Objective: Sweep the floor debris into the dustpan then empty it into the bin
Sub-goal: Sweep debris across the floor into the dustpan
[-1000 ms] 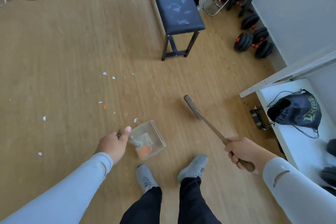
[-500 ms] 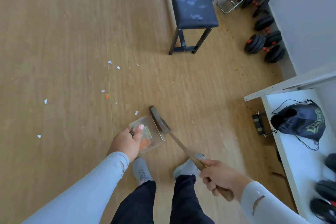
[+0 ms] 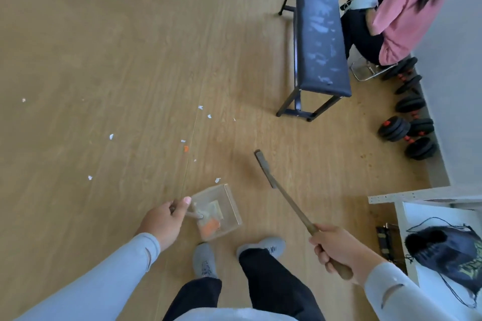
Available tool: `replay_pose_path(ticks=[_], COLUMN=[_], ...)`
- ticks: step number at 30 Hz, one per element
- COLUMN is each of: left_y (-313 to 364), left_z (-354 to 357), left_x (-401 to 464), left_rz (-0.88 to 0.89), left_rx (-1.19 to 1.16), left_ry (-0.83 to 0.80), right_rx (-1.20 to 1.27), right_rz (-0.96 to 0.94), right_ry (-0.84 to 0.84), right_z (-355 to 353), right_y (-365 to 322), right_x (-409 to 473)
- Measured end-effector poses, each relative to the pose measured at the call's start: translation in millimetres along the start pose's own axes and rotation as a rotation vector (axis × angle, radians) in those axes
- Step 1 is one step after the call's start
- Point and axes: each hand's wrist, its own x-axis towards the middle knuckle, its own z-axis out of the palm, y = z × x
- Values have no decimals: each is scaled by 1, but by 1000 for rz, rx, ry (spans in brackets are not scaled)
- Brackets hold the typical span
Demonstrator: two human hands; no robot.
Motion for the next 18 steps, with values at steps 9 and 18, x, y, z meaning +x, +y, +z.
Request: replay_pose_path(ticks=[9,18], left_y=[-32,-58], left_z=[-26,-21], left_x=[23,55], left_rz=[-119,-219], left_rx=[-137,-99], left_ry=[156,269], right_rx=[-310,-571], right_rz=[-12,-111], right_ry=[66,-108], right_z=[19,113], right_y=[-78,-58], right_x=[94,86])
